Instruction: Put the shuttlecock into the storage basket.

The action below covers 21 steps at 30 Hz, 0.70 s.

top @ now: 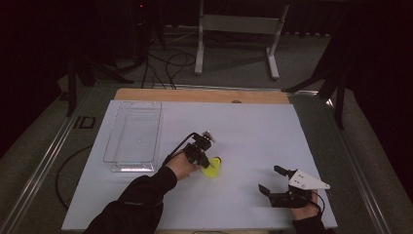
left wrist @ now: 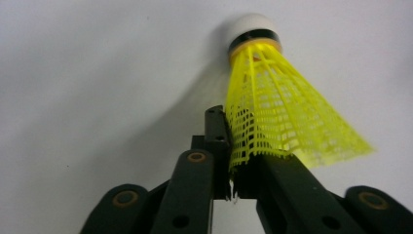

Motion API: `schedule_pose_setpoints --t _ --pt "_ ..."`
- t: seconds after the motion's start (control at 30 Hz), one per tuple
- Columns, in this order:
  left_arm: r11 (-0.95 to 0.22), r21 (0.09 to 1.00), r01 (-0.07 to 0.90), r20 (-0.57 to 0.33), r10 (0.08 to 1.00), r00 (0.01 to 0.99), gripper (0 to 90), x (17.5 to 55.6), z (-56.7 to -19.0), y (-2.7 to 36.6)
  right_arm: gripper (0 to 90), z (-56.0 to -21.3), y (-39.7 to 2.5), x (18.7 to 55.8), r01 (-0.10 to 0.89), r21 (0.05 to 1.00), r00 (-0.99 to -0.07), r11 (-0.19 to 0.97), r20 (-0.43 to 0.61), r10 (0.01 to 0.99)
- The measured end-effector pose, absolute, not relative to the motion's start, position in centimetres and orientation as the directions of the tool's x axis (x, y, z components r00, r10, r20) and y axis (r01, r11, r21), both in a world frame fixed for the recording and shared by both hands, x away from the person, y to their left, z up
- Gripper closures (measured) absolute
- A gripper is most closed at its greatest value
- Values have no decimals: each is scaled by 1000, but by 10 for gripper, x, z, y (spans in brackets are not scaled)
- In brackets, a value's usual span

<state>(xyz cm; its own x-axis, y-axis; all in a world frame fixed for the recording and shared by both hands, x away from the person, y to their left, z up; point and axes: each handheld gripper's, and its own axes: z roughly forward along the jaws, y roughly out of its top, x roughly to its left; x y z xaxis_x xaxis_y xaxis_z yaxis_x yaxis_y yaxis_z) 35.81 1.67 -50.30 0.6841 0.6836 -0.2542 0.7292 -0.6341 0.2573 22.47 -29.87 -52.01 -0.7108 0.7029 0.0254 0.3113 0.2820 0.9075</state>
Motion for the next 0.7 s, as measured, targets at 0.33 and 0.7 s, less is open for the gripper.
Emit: schedule_pose_setpoints --t 0.33,0.7 --pt "-677 274 683 -239 640 730 900 357 -489 13 100 -520 -299 225 312 908 -711 281 26 703" --pt "-723 260 640 -218 601 769 900 354 -476 13 100 -520 -299 225 312 907 -711 283 25 703"
